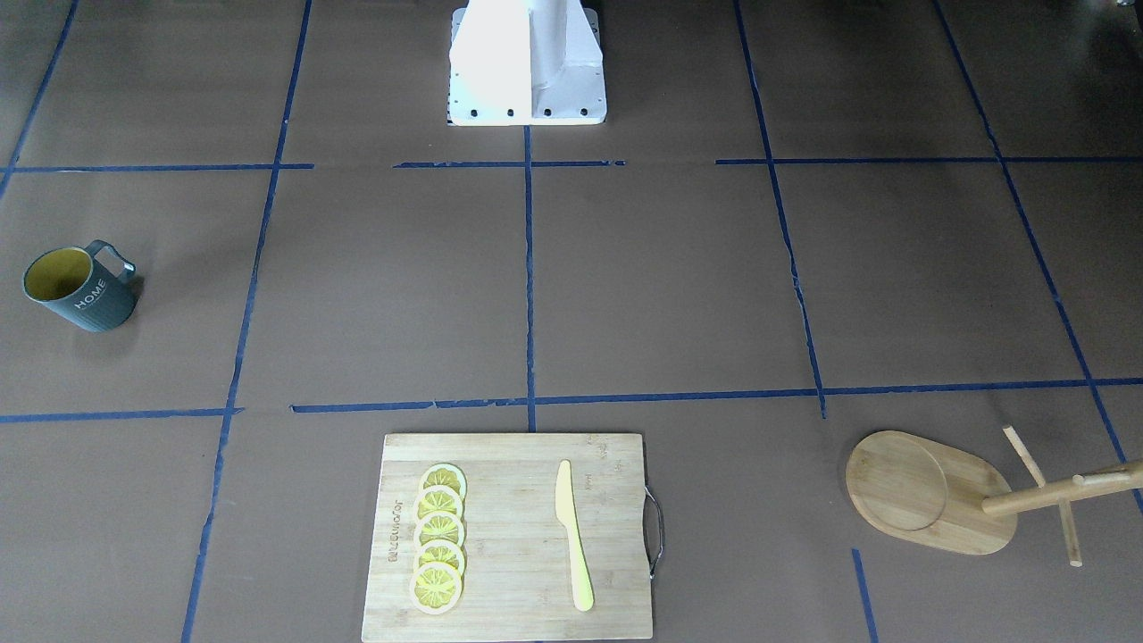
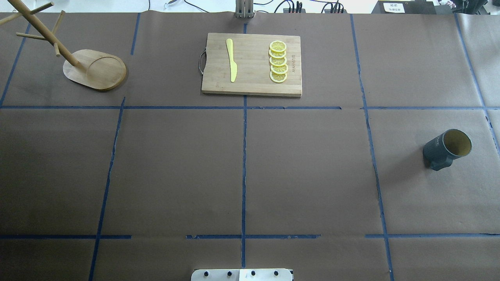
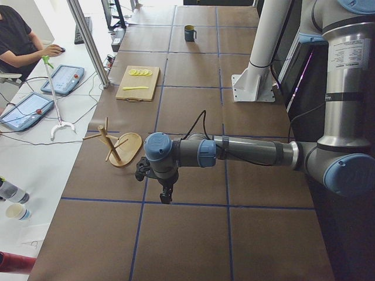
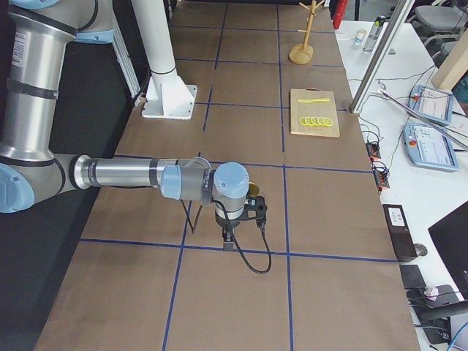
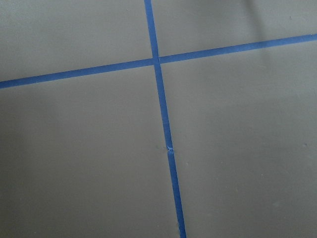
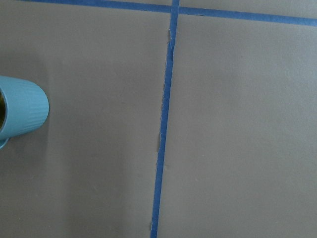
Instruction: Hang cup on storage rack
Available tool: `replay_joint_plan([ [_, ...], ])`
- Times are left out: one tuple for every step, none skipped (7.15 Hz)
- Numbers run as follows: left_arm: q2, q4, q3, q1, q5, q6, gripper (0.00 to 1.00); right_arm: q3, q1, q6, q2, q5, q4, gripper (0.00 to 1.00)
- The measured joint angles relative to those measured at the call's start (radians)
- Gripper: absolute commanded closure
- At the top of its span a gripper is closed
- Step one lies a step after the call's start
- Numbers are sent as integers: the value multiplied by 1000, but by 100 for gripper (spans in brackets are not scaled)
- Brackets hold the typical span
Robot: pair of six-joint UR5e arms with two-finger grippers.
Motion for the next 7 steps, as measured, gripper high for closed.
replay_joint_plan([
  [-1, 1, 0, 0, -1, -1, 0, -1, 0, 0, 0, 5, 0, 0],
  [-1, 3, -3, 1, -1, -2, 0, -2, 0, 1, 0, 25, 0, 0],
  [-1, 5, -4, 1, -2, -2, 0, -3, -2, 2, 0, 60, 2, 0],
  [-1, 6, -4, 1, -2, -2, 0, -4, -13, 4, 0, 89, 27, 0],
  [0, 7, -5, 1, -1, -2, 0, -5, -38, 27, 0, 99, 79, 1],
  [0, 8, -4, 1, -1, -2, 0, -5, -79, 93, 5, 100, 134, 2],
  [0, 8, -2, 1, 0, -2, 0, -3, -142, 217, 22, 92, 199, 2],
])
